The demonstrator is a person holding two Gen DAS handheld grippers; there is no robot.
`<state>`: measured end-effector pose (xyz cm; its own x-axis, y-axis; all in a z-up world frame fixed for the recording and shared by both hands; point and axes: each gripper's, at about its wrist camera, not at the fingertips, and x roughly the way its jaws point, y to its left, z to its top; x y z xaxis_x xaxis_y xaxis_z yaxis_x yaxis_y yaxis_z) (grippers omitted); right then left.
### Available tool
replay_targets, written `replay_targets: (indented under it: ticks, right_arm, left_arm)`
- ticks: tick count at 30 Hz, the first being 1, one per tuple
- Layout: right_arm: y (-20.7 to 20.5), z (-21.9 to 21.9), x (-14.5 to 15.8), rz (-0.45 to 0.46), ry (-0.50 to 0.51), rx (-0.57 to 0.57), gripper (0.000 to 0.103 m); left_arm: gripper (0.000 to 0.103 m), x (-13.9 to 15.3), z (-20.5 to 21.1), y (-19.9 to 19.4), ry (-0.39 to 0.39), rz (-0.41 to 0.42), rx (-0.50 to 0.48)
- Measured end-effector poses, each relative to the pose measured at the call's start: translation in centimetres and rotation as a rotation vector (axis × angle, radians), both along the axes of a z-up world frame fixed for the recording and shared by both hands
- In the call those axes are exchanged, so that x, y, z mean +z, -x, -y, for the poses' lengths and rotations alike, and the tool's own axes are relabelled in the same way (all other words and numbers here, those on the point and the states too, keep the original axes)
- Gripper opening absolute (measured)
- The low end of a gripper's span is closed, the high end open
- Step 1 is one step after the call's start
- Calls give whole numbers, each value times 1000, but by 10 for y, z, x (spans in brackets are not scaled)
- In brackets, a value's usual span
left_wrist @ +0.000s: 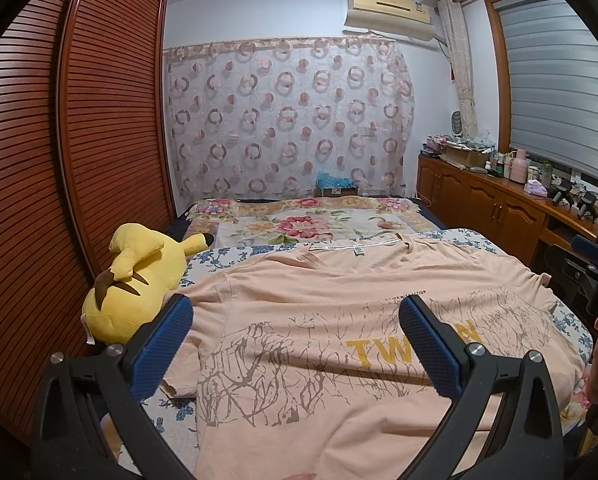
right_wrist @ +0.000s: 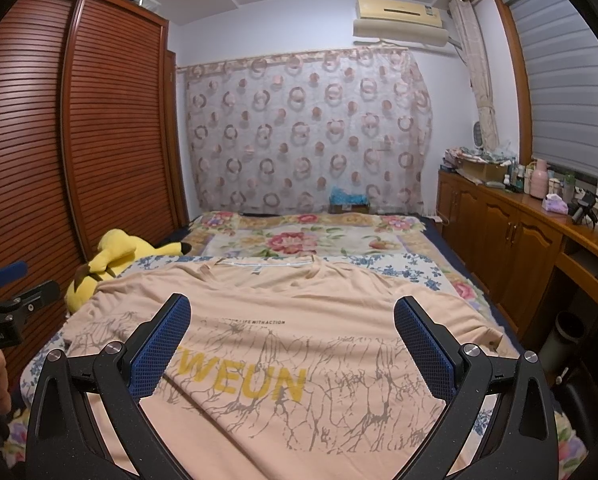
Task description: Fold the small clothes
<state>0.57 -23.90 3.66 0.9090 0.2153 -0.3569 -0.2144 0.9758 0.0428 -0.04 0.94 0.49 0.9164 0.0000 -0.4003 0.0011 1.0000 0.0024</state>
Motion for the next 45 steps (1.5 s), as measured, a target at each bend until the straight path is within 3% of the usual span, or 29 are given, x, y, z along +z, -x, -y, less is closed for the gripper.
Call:
replay_targets:
  ticks: [45]
  right_arm:
    - [0, 8, -4, 5, -2, 2, 103]
  left_arm:
    - [103, 0, -3, 0, -3, 4, 3]
